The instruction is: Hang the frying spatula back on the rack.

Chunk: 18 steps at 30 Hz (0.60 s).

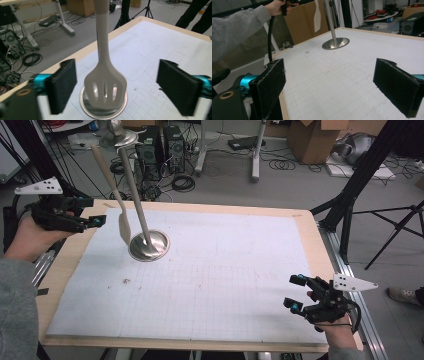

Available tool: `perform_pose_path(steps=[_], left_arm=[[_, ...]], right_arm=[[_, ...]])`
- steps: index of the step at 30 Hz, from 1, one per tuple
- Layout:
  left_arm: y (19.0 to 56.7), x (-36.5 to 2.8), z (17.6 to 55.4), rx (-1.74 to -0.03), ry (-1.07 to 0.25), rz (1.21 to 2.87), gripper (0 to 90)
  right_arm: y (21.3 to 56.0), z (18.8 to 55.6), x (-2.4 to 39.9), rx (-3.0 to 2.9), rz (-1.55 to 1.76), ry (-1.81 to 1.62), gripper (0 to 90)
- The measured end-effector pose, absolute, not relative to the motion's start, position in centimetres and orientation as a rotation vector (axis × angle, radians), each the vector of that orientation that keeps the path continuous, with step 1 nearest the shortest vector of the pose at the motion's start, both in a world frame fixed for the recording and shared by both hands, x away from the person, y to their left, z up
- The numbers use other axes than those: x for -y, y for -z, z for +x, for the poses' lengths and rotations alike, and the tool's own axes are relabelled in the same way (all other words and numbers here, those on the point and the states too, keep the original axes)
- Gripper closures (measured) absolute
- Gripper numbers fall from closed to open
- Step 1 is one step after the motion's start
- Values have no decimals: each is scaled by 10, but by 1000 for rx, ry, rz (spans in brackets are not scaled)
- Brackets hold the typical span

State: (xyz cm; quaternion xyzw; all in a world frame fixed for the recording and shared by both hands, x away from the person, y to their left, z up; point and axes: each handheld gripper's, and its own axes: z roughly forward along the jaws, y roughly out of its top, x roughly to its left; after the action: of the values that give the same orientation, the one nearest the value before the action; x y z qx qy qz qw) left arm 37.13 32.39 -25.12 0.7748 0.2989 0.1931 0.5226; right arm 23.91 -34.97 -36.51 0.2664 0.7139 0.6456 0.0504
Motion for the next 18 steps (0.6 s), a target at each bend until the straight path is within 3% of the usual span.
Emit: perform_pose_path(steps=[18], left_arm=[[274, -336, 312, -719, -464, 1676, 121]], right_arm=[[364, 237, 343, -2177, 798, -1972, 98]])
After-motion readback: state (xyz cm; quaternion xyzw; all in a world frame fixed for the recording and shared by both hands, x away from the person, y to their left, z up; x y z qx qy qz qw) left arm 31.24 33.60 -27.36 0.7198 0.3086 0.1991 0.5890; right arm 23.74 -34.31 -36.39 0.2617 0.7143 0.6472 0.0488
